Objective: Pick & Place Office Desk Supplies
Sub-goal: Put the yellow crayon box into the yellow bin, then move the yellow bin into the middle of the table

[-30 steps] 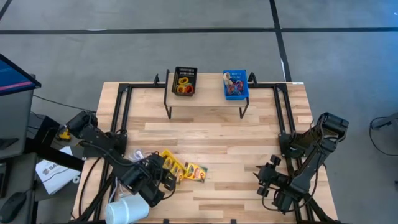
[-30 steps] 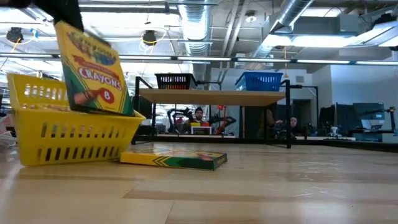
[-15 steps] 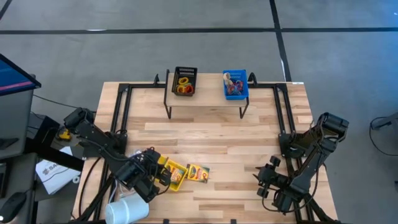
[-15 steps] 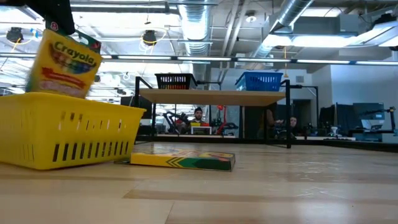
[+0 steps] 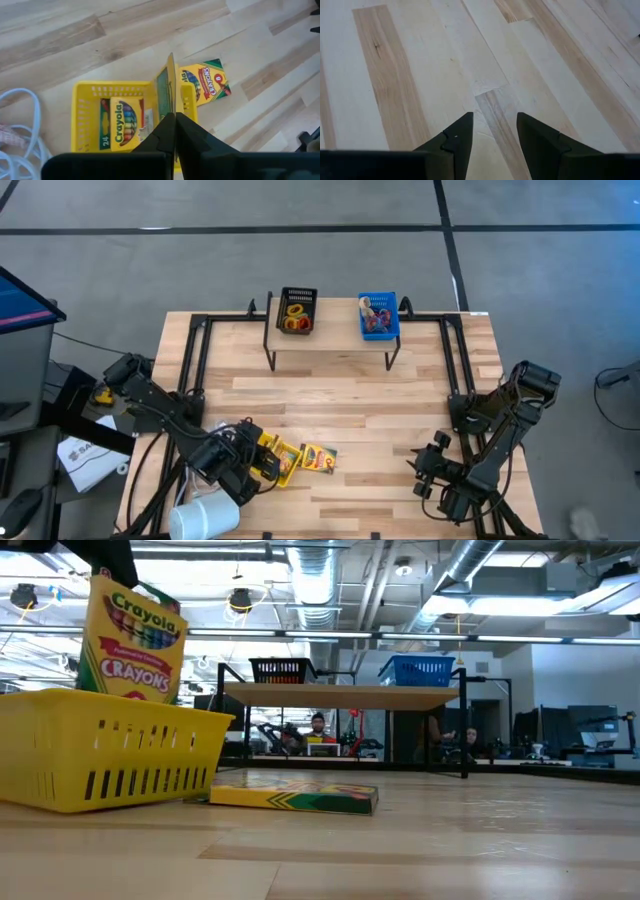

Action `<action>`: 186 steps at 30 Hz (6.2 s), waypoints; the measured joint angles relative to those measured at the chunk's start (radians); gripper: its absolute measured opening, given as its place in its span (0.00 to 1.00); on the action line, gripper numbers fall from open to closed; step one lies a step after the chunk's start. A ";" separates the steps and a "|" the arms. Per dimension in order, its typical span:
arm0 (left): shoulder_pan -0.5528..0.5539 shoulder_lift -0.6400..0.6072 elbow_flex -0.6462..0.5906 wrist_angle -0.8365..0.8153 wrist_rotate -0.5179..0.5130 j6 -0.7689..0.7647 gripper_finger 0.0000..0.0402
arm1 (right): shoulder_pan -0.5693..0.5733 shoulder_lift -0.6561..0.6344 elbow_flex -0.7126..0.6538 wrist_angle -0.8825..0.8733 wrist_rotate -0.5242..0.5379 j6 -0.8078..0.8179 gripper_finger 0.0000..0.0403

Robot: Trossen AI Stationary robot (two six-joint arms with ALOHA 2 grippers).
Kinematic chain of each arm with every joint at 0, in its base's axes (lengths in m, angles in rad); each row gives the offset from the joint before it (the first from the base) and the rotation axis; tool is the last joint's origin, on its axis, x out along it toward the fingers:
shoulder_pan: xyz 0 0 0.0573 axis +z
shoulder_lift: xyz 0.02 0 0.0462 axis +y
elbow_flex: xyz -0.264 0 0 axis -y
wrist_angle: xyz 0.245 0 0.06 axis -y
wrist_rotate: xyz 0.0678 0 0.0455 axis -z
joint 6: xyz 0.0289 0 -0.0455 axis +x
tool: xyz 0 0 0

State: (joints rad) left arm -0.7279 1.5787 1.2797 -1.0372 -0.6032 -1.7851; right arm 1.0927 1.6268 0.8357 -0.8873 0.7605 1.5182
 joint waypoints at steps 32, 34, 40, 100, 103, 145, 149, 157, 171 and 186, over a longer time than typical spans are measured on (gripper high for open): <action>0.002 0.067 0.001 -0.098 0.120 -0.004 0.00 | 0.006 0.000 0.000 0.005 0.000 0.000 0.37; 0.002 0.071 -0.001 -0.122 0.138 -0.004 0.00 | 0.006 0.000 0.000 0.005 0.000 0.000 0.37; 0.006 0.073 -0.080 -0.037 0.176 -0.004 0.00 | 0.006 0.000 0.000 0.005 0.000 0.000 0.37; -0.050 0.148 -0.050 0.436 0.459 0.311 0.20 | -0.486 -0.054 0.001 0.418 -0.154 -0.869 0.37; -0.085 0.199 -0.042 0.429 0.538 0.303 0.20 | -0.518 -0.065 0.001 0.421 -0.168 -0.872 0.37; 0.216 0.270 -0.263 0.395 0.299 0.578 0.20 | -0.490 -0.119 0.001 0.388 -0.162 -0.803 0.37; 0.244 0.253 -0.268 0.434 0.255 0.623 0.20 | -0.490 -0.119 0.001 0.381 -0.161 -0.792 0.37; 0.285 0.253 -0.271 0.519 0.138 0.638 0.20 | -0.490 -0.118 0.001 0.371 -0.156 -0.784 0.37; 0.383 0.249 -0.270 0.703 0.118 0.790 0.20 | -0.471 -0.118 0.000 0.368 -0.135 -0.773 0.37; 0.445 0.249 -0.269 0.823 0.143 0.913 0.20 | -0.470 -0.118 -0.002 0.364 -0.128 -0.765 0.37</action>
State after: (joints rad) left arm -0.2831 1.8278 1.0111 -0.2145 -0.4604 -0.8719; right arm 0.6224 1.5089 0.8337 -0.5236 0.6324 0.7528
